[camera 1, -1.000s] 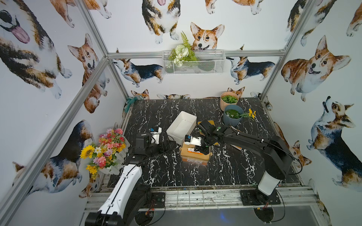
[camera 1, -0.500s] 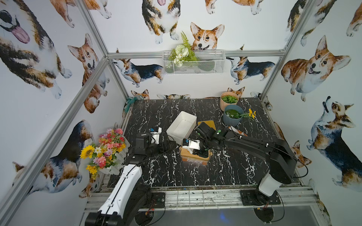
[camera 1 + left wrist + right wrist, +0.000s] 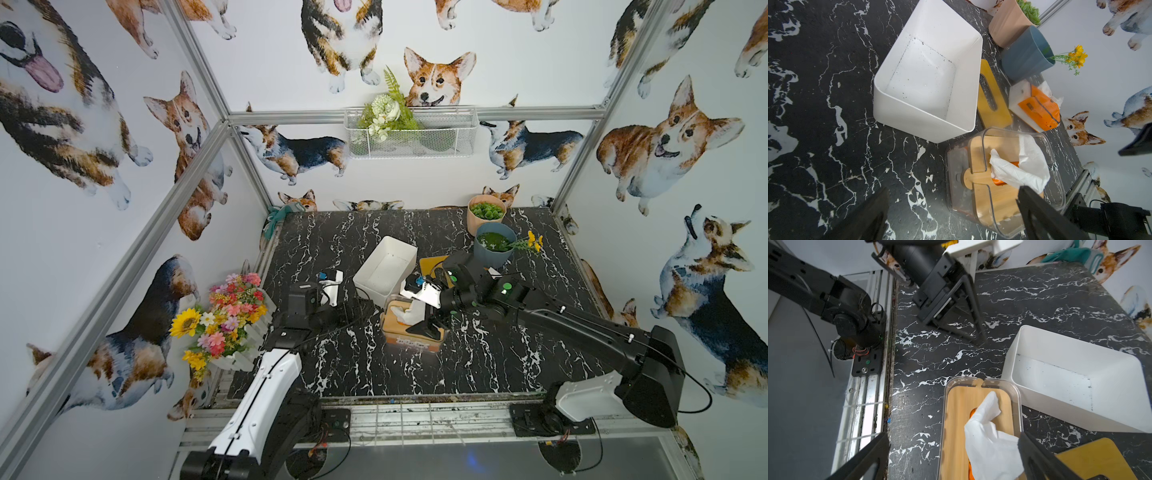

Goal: Put the tissue paper into the tissue box
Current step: Pull the paper towel from the tissue box, then pick up the tissue box from the center of the board.

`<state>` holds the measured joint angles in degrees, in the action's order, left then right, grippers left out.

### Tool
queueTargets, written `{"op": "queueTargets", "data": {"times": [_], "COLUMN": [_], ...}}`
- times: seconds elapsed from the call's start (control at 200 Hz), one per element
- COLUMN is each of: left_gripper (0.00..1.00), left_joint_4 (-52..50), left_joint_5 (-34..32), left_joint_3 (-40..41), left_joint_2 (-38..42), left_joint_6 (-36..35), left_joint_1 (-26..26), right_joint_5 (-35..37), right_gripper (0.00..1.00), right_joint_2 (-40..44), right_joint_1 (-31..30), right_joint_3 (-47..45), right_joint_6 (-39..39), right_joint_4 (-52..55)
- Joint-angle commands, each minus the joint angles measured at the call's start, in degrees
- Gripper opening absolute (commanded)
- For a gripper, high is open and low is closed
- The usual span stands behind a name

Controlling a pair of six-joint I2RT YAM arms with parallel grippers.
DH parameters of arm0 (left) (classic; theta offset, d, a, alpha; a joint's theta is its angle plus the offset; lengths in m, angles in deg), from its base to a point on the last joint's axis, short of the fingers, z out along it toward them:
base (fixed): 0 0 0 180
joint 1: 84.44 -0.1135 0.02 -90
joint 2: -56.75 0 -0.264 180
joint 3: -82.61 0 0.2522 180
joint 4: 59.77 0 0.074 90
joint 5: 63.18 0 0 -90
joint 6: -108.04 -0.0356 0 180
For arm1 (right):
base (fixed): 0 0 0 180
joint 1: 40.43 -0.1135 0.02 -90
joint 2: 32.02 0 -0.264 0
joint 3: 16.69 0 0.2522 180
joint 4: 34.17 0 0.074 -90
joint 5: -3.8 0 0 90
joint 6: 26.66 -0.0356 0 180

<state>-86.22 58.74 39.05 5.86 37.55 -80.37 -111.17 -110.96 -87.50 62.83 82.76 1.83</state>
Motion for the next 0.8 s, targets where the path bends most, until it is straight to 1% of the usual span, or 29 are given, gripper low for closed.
{"op": "queueTargets", "data": {"times": [0.0, 0.09, 0.22, 0.315, 0.425, 0.526, 0.626, 0.666, 0.796], "left_gripper": [1.00, 1.00, 1.00, 1.00, 1.00, 1.00, 1.00, 1.00, 1.00], "left_joint_4": [1.06, 1.08, 1.08, 1.32, 1.59, 1.53, 1.44, 1.43, 1.46], "left_joint_5": [0.42, 0.42, 0.42, 0.84, 0.80, 0.60, 0.29, 0.16, -0.06], "left_joint_3": [0.07, 0.08, 0.05, 0.18, 0.36, 0.28, 0.27, 0.35, 0.36], "left_joint_2": [-0.07, -0.06, -0.12, -0.17, -0.08, -0.17, -0.21, -0.21, -0.43], "left_joint_6": [-0.26, -0.26, -0.26, -0.18, -0.08, -0.07, 0.00, 0.00, 0.09], "left_joint_1": [0.03, 0.05, 0.06, 0.14, 0.14, 0.18, 0.15, 0.14, 0.15], "right_joint_5": [1.07, 3.72, 9.32, 13.43, 21.94, 28.23, 32.31, 33.53, 35.18], "right_gripper": [1.00, 1.00, 1.00, 1.00, 1.00, 0.86, 0.74, 0.70, 0.66], "right_joint_2": [-0.92, -1.83, 1.20, 6.82, 13.62, 18.48, 20.18, 20.07, 18.39], "right_joint_1": [0.78, 1.80, 2.30, 2.25, 2.29, 2.28, 2.21, 2.22, 1.33], "right_joint_3": [-0.54, -1.42, -5.04, -8.45, -12.01, -15.14, -17.50, -18.00, -18.45], "right_joint_6": [-5.17, -7.68, -15.93, -25.79, -39.57, -48.58, -54.26, -56.16, -61.00], "right_joint_4": [-3.86, -3.98, -9.18, -13.19, -13.06, -8.78, -3.58, -1.54, 2.77]}}
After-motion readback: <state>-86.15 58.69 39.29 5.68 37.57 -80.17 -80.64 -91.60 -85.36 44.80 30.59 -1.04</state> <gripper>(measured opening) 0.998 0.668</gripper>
